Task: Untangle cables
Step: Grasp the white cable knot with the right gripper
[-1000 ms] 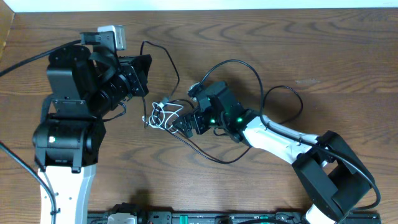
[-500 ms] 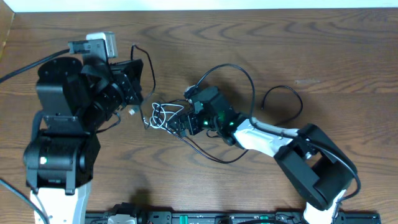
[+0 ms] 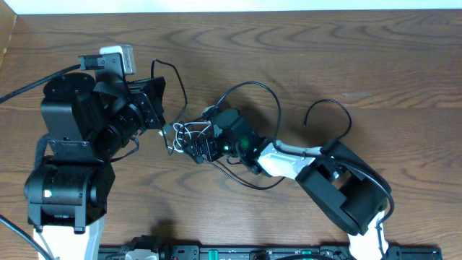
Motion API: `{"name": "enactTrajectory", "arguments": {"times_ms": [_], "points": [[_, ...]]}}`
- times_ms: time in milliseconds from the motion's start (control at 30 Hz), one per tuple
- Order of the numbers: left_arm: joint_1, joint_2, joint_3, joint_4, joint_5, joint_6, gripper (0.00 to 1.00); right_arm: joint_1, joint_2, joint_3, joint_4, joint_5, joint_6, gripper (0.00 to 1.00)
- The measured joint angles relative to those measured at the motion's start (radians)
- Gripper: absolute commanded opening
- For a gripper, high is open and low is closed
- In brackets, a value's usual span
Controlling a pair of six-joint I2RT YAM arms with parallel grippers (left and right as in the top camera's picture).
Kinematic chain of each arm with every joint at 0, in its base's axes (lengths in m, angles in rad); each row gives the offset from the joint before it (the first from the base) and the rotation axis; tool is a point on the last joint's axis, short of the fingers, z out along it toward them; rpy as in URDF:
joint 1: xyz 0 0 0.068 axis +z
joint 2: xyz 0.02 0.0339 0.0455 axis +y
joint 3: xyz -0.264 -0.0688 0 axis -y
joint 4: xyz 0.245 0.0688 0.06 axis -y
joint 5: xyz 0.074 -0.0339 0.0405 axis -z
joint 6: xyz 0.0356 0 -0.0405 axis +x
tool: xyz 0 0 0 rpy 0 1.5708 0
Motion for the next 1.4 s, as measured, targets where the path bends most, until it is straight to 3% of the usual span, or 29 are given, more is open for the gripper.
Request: {"name": "enactTrajectory", "arguments": {"times_ms": [200,233,267,333,567,867,1067,1400], "points": [[-0.002,-0.019,0.0,-0.021,0.003,0.0,0.08,0.0,0.036,0.058,0.006,0.02,0.014,0.63],[-0.003,-0.026,0.0,-0.024,0.004,0.0,0.08,0.0,0.04,0.069,0.005,0.022,0.015,0.5],[-0.003,-0.032,0.0,-0.026,0.004,0.0,0.08,0.0,0.047,0.084,0.005,0.024,0.018,0.27],[-0.004,-0.048,0.0,-0.034,0.004,0.0,0.08,0.003,0.066,0.116,0.009,0.027,0.016,0.01],[-0.003,-0.071,0.0,-0.047,0.003,0.0,0.08,0.021,0.085,0.156,-0.13,0.05,0.032,0.01],[-0.004,-0.069,0.0,-0.048,-0.091,0.0,0.08,-0.052,0.016,0.208,-0.603,0.158,0.086,0.01],[-0.005,-0.069,0.0,-0.04,-0.135,0.0,0.08,-0.168,-0.058,0.204,-0.863,0.369,0.092,0.01],[-0.005,-0.068,0.0,-0.043,-0.229,0.002,0.08,-0.354,-0.076,0.196,-0.978,0.546,0.078,0.01]]}}
